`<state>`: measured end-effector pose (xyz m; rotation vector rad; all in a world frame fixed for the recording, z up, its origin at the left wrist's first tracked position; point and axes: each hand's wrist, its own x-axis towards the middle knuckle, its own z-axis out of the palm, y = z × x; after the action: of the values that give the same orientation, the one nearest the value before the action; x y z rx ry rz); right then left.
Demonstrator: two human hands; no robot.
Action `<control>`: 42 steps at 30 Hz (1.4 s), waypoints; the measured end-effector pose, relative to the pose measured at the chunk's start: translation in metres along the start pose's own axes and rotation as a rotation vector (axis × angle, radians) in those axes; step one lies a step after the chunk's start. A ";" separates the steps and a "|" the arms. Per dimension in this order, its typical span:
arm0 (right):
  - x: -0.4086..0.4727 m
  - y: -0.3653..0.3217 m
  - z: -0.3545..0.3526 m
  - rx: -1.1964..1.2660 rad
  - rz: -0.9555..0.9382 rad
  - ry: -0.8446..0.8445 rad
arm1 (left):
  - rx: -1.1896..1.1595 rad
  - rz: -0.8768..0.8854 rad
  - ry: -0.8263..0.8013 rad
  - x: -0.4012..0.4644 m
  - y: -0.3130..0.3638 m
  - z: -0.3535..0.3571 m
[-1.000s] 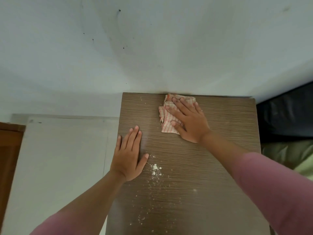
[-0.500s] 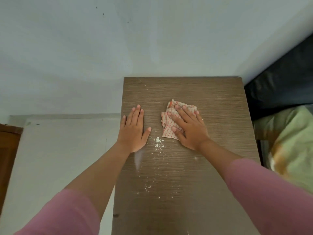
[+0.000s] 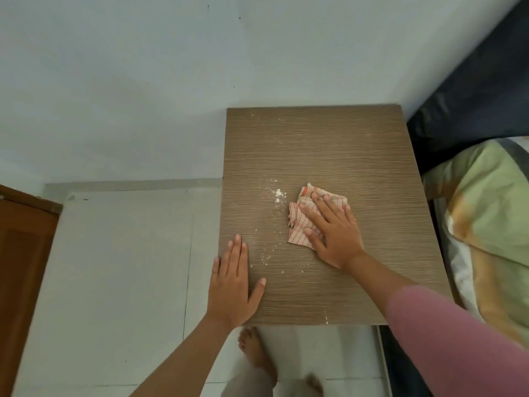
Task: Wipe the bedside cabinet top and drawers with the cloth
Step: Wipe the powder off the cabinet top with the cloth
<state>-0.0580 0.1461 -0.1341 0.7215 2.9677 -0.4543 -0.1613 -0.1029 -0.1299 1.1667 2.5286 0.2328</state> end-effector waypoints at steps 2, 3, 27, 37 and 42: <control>-0.015 -0.002 0.004 0.001 -0.001 0.005 | 0.022 -0.001 0.020 0.001 0.001 0.001; -0.020 -0.002 0.005 0.008 -0.002 0.013 | 0.028 0.002 0.032 0.002 0.001 0.001; -0.150 -0.036 0.036 0.093 -0.028 0.059 | 0.072 0.040 0.178 0.002 0.000 0.008; -0.181 -0.049 0.013 0.210 -0.055 -0.156 | 0.073 0.058 0.156 0.002 -0.001 0.006; -0.169 -0.055 -0.035 0.136 -0.084 -0.428 | 0.076 0.046 0.116 0.000 0.000 0.003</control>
<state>0.0673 0.0350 -0.0658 0.4403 2.5878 -0.7197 -0.1600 -0.1025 -0.1330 1.2764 2.6335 0.2229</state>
